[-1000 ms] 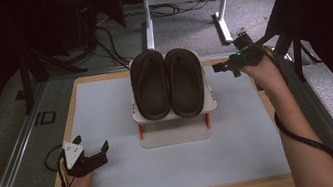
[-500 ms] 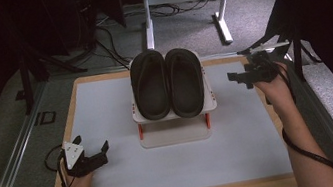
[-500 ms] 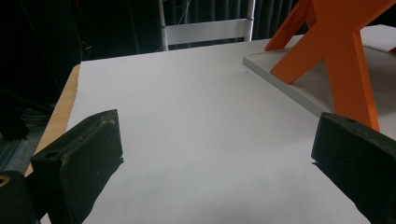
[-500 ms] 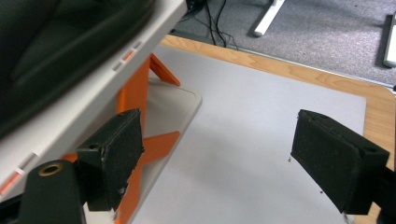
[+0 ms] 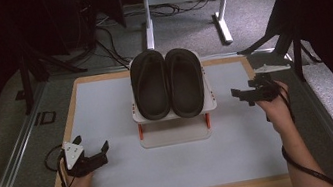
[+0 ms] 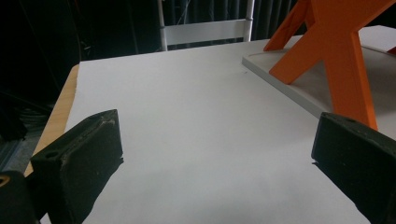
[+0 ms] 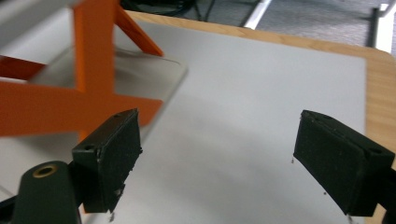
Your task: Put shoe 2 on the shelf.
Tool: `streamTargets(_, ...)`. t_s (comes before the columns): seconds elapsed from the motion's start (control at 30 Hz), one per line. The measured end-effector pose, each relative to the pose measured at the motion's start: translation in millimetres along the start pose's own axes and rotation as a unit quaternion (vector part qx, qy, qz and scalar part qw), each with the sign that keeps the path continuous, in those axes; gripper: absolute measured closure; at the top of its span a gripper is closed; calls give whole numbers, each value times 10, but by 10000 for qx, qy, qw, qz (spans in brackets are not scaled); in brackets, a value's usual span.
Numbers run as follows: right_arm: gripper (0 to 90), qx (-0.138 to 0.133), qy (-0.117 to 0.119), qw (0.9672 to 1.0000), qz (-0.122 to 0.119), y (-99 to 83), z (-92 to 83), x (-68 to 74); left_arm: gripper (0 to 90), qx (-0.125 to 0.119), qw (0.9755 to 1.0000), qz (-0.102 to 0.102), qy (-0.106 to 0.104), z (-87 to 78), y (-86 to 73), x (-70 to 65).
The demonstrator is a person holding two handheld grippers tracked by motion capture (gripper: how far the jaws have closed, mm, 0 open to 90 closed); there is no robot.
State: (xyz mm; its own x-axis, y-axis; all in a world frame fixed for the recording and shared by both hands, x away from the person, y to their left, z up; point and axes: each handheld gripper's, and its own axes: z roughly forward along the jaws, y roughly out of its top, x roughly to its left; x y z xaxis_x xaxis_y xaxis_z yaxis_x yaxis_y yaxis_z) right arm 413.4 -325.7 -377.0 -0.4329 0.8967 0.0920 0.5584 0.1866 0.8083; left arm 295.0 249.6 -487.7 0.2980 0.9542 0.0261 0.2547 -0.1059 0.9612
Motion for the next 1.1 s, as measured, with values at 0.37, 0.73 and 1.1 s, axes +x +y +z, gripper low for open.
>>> streamTargets(0.37,141,-38,-224,9995,228,-417,116,-84,16,5,10000,0,-2,0,0,1)
streamTargets(0.73,133,-39,-781,9966,269,-719,166,-142,16,2,10000,0,-10,-1,0,-1)
streamTargets(1.1,124,-179,-1250,9907,507,-993,93,-207,16,-3,10000,1,-3,-3,0,-4)
